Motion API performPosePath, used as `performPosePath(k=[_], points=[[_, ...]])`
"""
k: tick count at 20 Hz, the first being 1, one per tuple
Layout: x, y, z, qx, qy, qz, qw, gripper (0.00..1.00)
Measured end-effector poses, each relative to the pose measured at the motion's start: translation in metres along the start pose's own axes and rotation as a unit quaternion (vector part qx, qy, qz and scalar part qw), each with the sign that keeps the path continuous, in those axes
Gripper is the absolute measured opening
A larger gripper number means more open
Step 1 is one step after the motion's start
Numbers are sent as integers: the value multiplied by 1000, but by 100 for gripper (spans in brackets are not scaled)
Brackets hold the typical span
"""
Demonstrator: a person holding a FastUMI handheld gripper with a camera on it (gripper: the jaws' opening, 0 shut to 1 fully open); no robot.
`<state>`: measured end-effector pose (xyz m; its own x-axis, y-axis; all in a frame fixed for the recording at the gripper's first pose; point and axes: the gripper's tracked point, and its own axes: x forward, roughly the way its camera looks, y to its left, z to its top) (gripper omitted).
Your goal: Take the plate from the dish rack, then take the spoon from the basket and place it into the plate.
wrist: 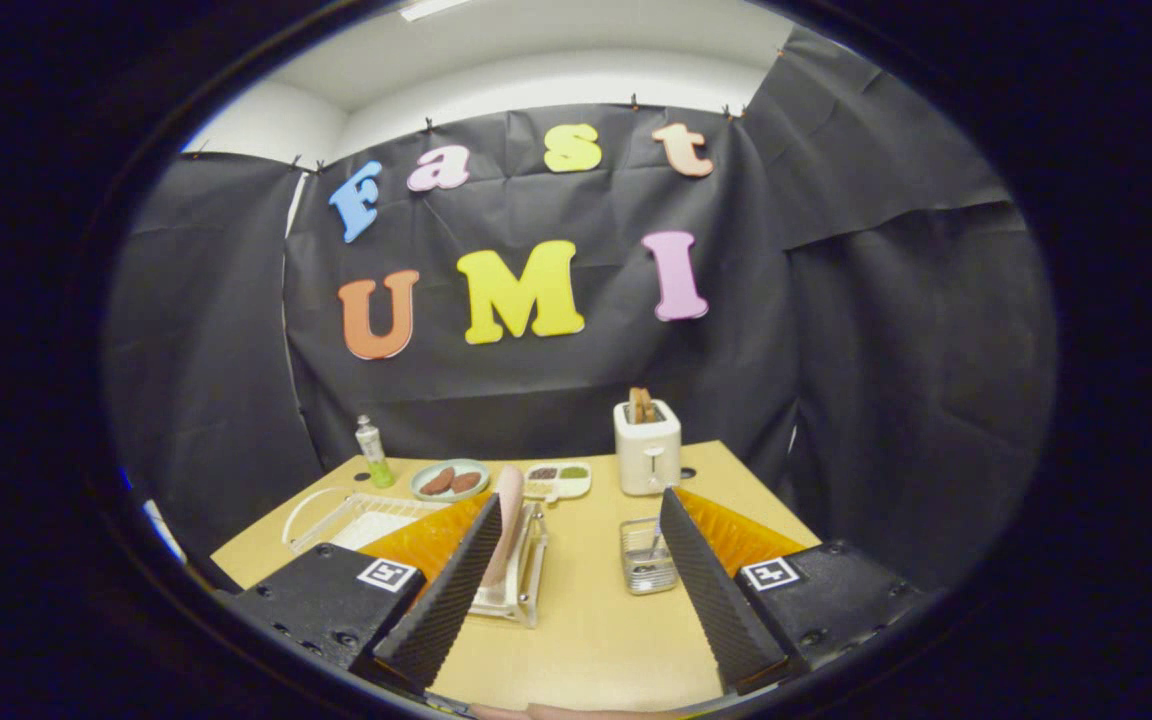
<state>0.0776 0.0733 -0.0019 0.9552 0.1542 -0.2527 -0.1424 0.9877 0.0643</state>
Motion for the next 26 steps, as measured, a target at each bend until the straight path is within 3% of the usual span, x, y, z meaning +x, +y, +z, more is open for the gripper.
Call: performPosePath(k=[4, 7, 10, 13, 15, 18, 21, 24, 25, 26], points=[[47, 28, 19, -11, 76, 36, 996, 100], [89, 35, 26, -42, 126, 10, 991, 100], [129, 50, 19, -57, 211, -2, 976, 95], [157, 55, 17, -53, 271, -32, 961, 89], [173, 46, 9, -59, 302, -77, 948, 79], [181, 47, 1, -75, 338, -127, 930, 76], [182, 48, -15, -97, 377, -170, 905, 62], [189, 44, -19, -116, 380, -216, 892, 51], [189, 48, -21, -122, 383, -221, 889, 30], [189, 51, -20, -131, 383, -223, 887, 24]])
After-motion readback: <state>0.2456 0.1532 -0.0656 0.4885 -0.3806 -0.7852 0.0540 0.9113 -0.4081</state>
